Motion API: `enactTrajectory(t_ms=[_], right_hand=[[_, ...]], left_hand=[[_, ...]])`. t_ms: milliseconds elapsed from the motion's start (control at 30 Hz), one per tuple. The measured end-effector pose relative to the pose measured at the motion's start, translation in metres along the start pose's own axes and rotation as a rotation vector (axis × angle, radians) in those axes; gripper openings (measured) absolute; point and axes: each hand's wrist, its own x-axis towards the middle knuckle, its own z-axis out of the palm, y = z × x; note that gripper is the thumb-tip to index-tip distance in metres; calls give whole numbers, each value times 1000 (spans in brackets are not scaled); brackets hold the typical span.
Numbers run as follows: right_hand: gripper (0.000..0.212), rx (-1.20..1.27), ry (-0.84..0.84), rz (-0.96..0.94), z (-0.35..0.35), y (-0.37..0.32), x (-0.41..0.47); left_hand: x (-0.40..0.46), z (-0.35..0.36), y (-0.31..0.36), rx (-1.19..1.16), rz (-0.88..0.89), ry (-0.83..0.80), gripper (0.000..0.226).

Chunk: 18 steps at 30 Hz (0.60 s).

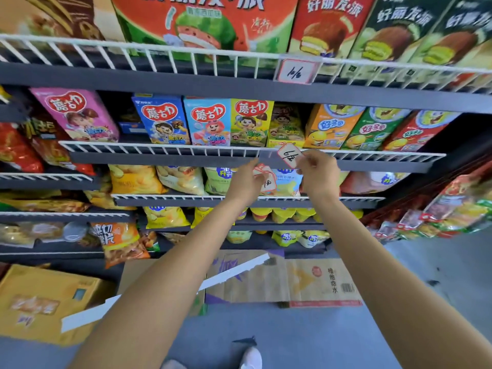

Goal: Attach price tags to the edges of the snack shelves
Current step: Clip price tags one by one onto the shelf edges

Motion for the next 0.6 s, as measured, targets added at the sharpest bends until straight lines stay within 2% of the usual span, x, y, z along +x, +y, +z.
enactTrajectory(t_ms=[100,367,600], right_hand=[[18,-89,8,-83,-4,5,15],[16,-177,-91,-259,-5,7,35],[16,-182,-97,-420,-1,7,41]], left_hand=[[12,8,6,9,-30,-27,59],[22,16,6,-127,-83,21,62],[24,20,6,-194,-94,25,65]])
